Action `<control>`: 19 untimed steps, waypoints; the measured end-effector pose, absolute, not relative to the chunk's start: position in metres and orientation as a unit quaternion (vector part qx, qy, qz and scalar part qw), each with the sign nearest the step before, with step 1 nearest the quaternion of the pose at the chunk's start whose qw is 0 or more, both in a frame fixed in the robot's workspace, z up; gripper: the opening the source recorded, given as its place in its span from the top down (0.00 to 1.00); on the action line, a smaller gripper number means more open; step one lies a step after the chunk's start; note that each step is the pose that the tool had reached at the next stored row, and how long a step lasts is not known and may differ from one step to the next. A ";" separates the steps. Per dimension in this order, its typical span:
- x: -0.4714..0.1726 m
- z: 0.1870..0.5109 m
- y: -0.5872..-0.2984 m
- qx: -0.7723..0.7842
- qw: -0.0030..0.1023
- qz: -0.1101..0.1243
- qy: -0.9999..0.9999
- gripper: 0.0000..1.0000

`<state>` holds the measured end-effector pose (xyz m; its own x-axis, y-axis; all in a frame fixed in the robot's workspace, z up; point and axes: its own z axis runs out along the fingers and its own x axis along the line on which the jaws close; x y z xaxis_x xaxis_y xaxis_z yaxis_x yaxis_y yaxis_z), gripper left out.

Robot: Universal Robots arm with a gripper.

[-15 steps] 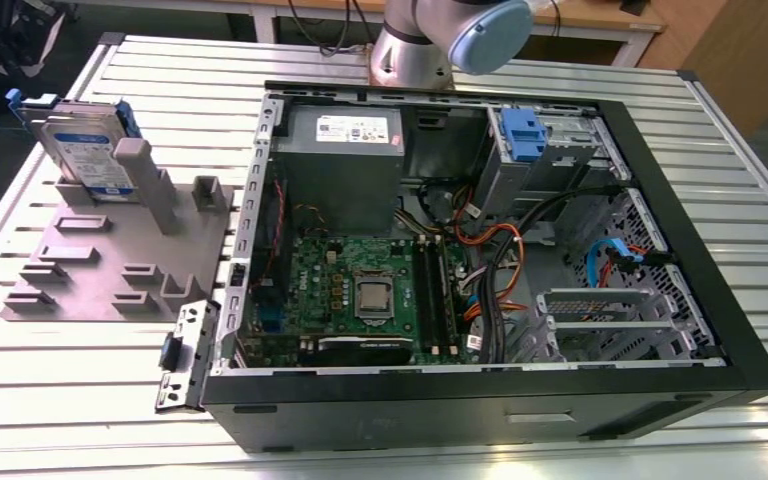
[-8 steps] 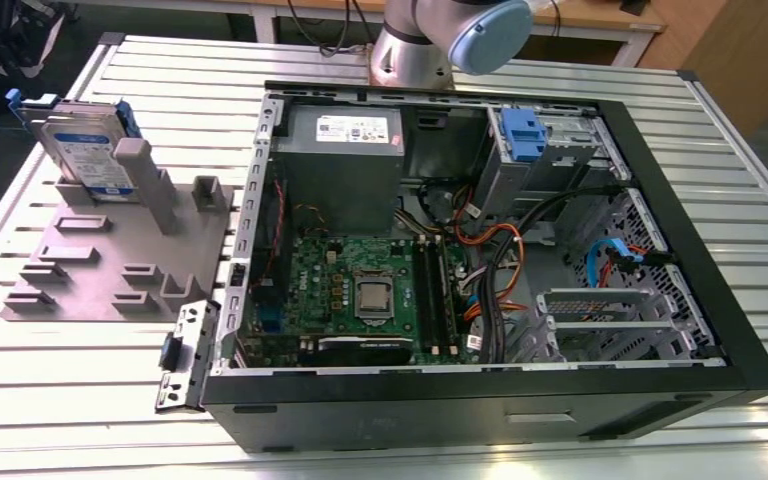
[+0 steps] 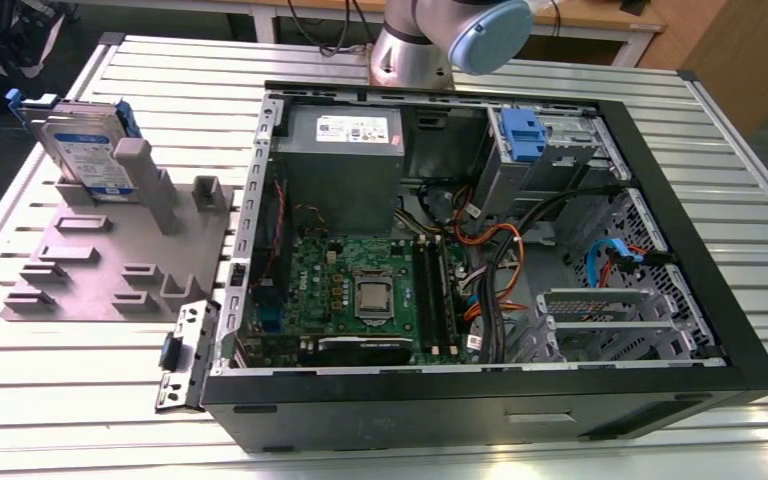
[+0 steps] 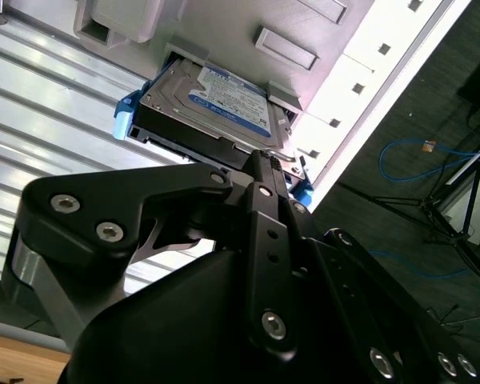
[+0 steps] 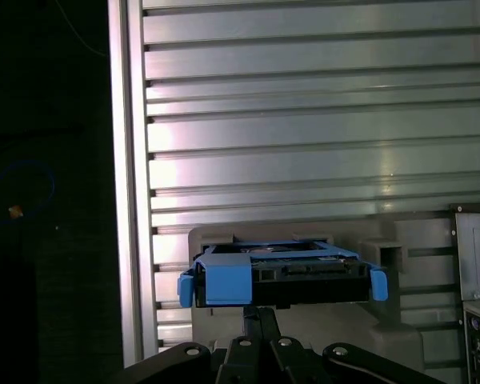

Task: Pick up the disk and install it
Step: 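Pick up the disk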

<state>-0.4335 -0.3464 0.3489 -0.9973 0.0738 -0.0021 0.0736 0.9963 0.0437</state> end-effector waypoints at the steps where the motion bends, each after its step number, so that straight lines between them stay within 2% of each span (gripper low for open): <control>1: -0.434 0.349 -0.346 0.035 0.002 0.022 0.999 0.89; 19: -0.434 0.349 -0.346 -0.019 0.001 0.022 1.000 0.89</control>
<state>-0.4335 -0.3464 0.3489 -0.9992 -0.0389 -0.0021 -0.0389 0.9983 0.0437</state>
